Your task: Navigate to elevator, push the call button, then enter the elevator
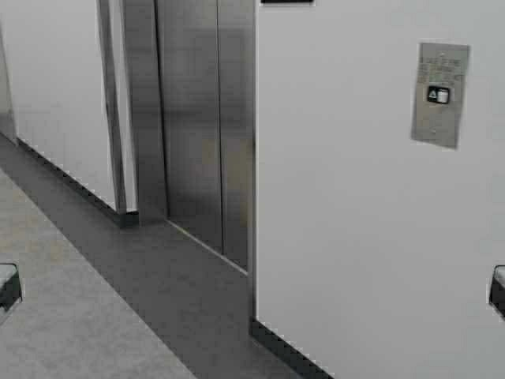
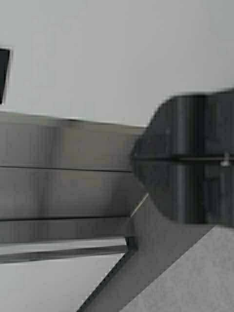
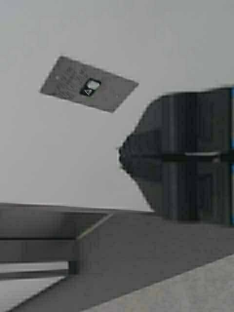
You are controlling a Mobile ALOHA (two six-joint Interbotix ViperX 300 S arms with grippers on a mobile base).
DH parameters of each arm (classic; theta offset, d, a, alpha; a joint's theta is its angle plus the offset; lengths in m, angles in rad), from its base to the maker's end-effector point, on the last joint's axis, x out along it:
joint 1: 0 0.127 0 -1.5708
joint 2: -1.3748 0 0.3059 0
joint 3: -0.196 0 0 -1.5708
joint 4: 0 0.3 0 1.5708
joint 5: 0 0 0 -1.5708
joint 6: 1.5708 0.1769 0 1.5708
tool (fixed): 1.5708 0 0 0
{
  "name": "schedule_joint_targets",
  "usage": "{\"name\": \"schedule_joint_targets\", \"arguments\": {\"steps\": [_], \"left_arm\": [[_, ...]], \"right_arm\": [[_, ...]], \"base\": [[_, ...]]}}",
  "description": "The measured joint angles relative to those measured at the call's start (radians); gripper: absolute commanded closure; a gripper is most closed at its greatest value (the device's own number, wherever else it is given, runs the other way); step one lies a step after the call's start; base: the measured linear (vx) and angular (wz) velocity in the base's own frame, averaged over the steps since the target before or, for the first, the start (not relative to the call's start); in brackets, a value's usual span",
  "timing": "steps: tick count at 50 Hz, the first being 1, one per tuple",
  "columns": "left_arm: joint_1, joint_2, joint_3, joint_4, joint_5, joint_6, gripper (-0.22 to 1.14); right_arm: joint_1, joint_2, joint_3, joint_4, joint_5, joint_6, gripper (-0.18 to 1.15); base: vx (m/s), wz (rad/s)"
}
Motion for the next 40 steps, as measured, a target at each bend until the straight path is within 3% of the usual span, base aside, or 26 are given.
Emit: {"name": "schedule_joint_targets", "arguments": {"steps": [19, 30, 40], "left_arm": [[-0.012, -0.143, -0.002, -0.008, 0.153, -0.02, 0.89], [-0.043, -0.161, -0.002, -0.008, 0.164, -0.018, 0.89], [-0.041, -0.192, -0.002, -0.012, 0.166, -0.018, 0.89]], "right_arm": [[0.114, 0.06, -0.101, -0.095, 0.287, -0.008, 0.92], [0.196, 0.114, -0.23, -0.261, 0.543, -0.026, 0.92], [0.258, 0.161, -0.241, -0.383, 0.684, -0.021, 0.92]], "base": [[0.33, 0.02], [0.26, 0.0], [0.17, 0.06]]}}
